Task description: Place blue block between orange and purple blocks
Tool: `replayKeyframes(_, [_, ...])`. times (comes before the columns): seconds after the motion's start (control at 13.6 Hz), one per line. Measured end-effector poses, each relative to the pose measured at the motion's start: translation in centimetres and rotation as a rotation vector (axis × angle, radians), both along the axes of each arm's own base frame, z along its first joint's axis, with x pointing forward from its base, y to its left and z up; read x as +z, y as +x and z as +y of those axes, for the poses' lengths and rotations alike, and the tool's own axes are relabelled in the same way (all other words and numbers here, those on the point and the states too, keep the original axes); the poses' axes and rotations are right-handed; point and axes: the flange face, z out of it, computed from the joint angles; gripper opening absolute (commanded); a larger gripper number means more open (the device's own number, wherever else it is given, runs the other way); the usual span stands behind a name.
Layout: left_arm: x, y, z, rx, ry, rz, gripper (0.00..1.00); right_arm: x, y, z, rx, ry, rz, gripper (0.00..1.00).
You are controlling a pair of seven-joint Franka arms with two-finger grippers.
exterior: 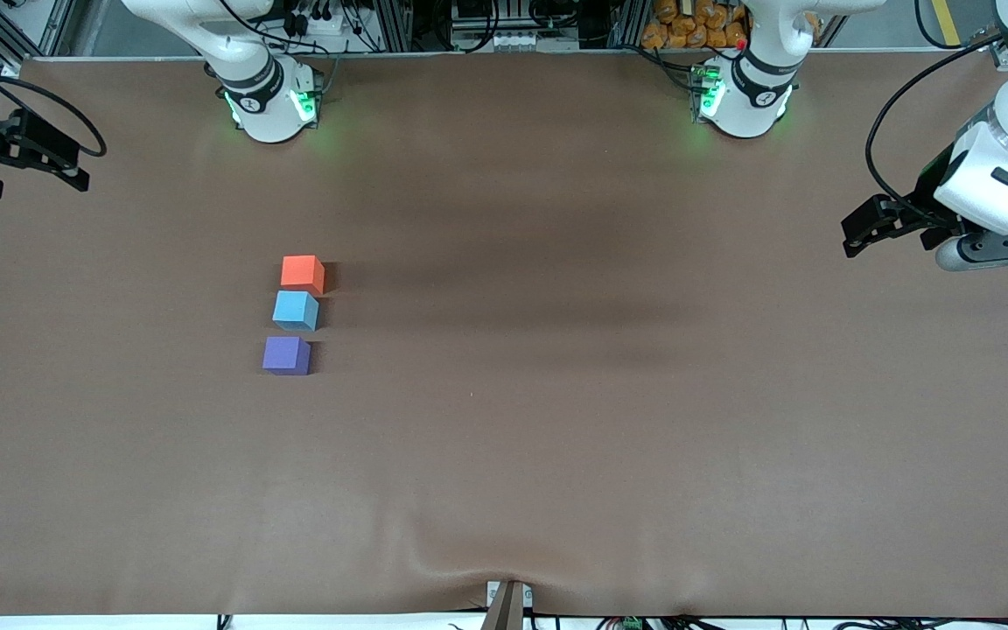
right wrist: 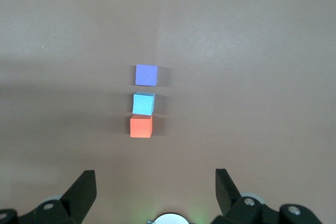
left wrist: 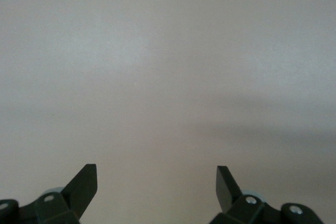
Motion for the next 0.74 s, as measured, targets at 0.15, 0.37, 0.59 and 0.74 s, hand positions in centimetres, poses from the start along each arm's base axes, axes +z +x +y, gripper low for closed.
replayKeyframes(0.15, [0.1, 0.1, 0.4, 0.008, -0.001, -0.006, 1.0, 0.0, 0.0, -0.5, -0.005, 0.0, 0.0, 1.0])
replayKeyframes(0.37, [0.1, 0.3, 1.0, 0.017, 0.001, -0.013, 1.0, 0.0, 0.0, -0.6, -0.006, 0.0, 0.0, 1.0])
replayKeyframes(0.59, [0.2, 0.4, 1.5, 0.024, 0.002, -0.021, 1.0, 0.0, 0.0, -0.6, -0.006, 0.0, 0.0, 1.0])
replayKeyframes(0.74, [0.2, 0.4, 1.4, 0.021, 0.002, -0.022, 1.0, 0.0, 0.0, -0.6, -0.006, 0.0, 0.001, 1.0])
